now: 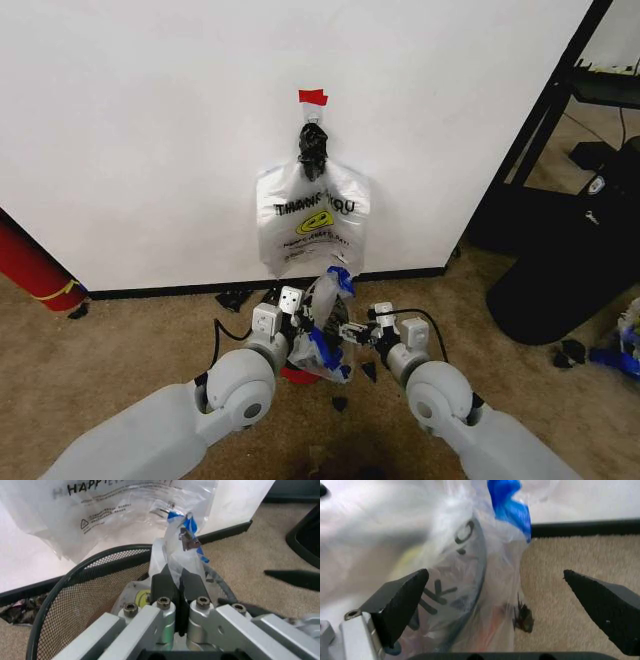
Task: Pick up the garbage bag from the wall and place it over the trash bin.
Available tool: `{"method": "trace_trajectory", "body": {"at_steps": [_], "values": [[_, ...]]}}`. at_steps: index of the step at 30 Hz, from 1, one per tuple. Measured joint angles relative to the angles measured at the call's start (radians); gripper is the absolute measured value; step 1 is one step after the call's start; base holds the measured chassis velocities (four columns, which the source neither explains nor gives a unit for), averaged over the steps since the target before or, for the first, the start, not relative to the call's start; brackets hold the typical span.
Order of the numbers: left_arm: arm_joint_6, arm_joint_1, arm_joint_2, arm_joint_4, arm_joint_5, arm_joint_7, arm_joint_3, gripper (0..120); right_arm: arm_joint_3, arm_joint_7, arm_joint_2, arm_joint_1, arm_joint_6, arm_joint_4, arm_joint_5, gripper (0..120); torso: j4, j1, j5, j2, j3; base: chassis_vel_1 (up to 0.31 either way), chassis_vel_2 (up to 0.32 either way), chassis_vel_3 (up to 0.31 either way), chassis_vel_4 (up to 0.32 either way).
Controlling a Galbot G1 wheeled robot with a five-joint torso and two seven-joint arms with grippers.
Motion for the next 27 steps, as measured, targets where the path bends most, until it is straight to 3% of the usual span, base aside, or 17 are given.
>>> {"method": "trace_trajectory", "body": {"at_steps": [3,8,10,14,16,27], "values": [[0.0,-0.001,0.0,0.0,-0.001,0.0,0.003,0,-0.006,0.013,0.003,0.008,-0.008,-0.007,0.018,98,0.0,0.0,-0.0001,0.0,0.0,0.0,0.0,0.0,0.0],[0.0,0.002,-0.002,0.004,0.001,0.0,0.009,0,-0.015,0.053,0.024,0.036,-0.046,-0.034,0.113,76,0.0001,0.0,-0.0001,0.0,0.0,0.0,0.0,0.0,0.0],[0.0,0.002,-0.003,0.005,0.001,0.0,0.011,0,-0.015,0.058,0.029,0.04,-0.05,-0.041,0.125,72,0.0001,0.0,-0.0001,0.0,0.0,0.0,0.0,0.0,0.0],[-0.001,0.002,-0.008,0.007,0.002,-0.001,0.016,0,-0.016,0.074,0.044,0.048,-0.062,-0.061,0.157,54,0.0,0.0,-0.0001,0.0,0.0,0.0,0.0,0.0,0.0],[-0.001,0.002,-0.009,0.008,0.003,-0.001,0.017,0,-0.016,0.077,0.047,0.05,-0.065,-0.066,0.163,52,0.0,0.0,-0.0001,0.0,0.0,0.0,0.0,0.0,0.0],[-0.005,0.008,-0.009,0.01,0.01,-0.009,0.014,0,-0.02,0.111,0.076,0.07,-0.075,-0.098,0.2,10,-0.0001,0.0,-0.0001,0.0,0.0,0.0,0.0,0.0,0.0]]}}
